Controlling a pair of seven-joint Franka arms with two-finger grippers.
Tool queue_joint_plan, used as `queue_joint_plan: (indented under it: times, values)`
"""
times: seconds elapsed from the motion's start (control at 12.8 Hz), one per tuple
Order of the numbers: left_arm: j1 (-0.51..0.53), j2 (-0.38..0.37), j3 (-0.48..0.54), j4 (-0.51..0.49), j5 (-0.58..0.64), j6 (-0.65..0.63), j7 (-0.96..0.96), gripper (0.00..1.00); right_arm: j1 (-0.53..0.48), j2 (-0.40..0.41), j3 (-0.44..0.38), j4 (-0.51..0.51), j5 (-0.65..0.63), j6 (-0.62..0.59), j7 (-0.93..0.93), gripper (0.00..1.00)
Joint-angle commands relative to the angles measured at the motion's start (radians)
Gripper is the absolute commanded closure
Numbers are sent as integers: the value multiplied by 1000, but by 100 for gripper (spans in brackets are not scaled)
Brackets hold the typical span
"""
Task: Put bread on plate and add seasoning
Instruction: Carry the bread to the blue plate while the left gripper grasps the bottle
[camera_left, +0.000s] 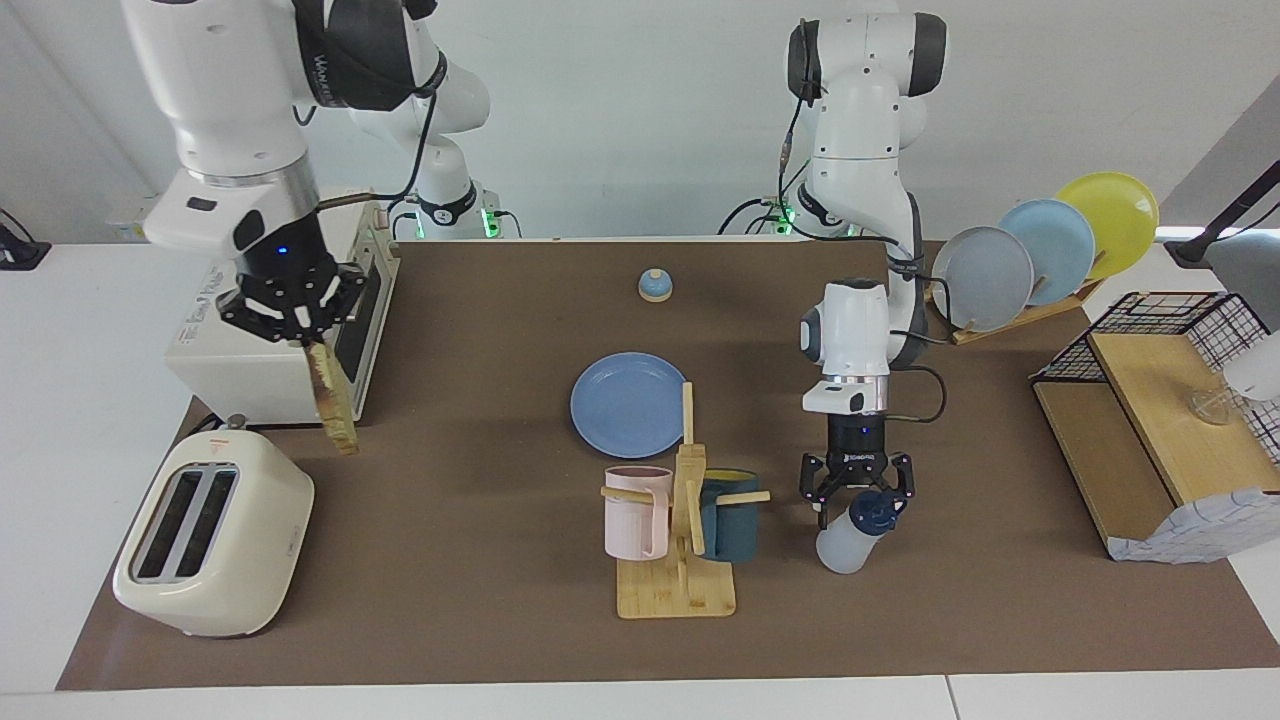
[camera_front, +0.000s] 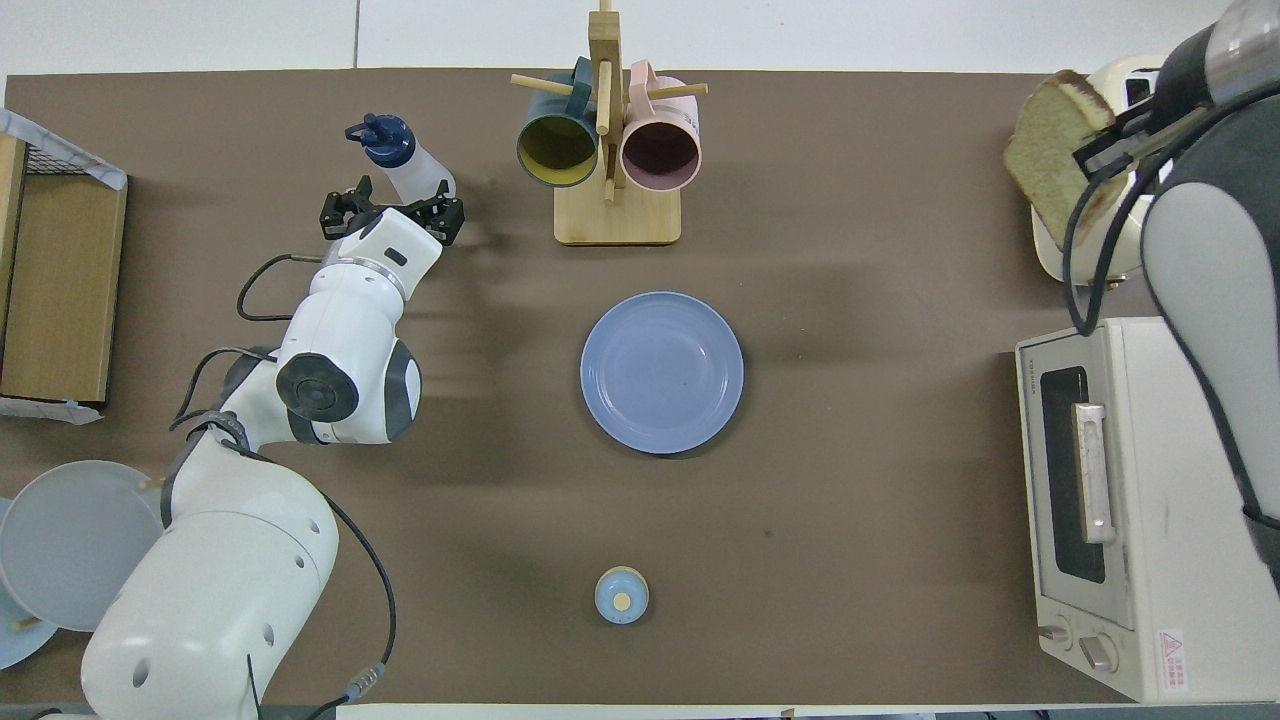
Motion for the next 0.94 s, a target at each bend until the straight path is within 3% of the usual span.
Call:
queue_joint_plan:
  times: [0.0,0.23,0.31,0.39,0.55,0.7,0.86]
  values:
    - [-5,32,14,83,-20,-64,5,0,46,-63,2,-123,107,14,168,100]
    - [6,46,14,98,-16,-81,4,0,111,-203,5,-463,248,275,284,100]
    - [8,54,14,109,-17,-83,2,0,169,-253,5,-600,262,402,384,100]
    - [8,67,14,121,-20,-83,4,0,231,-268,5,-672,263,483,472,100]
    - [8,67,13,124,-20,-90,-19,0,338,-250,5,-762,263,599,604,100]
    - [8,67,13,127,-17,-109,-29,0,409,-192,5,-808,263,797,672,100]
    - [8,67,13,135,-16,-126,-30,0,429,-160,5,-805,263,830,709,100]
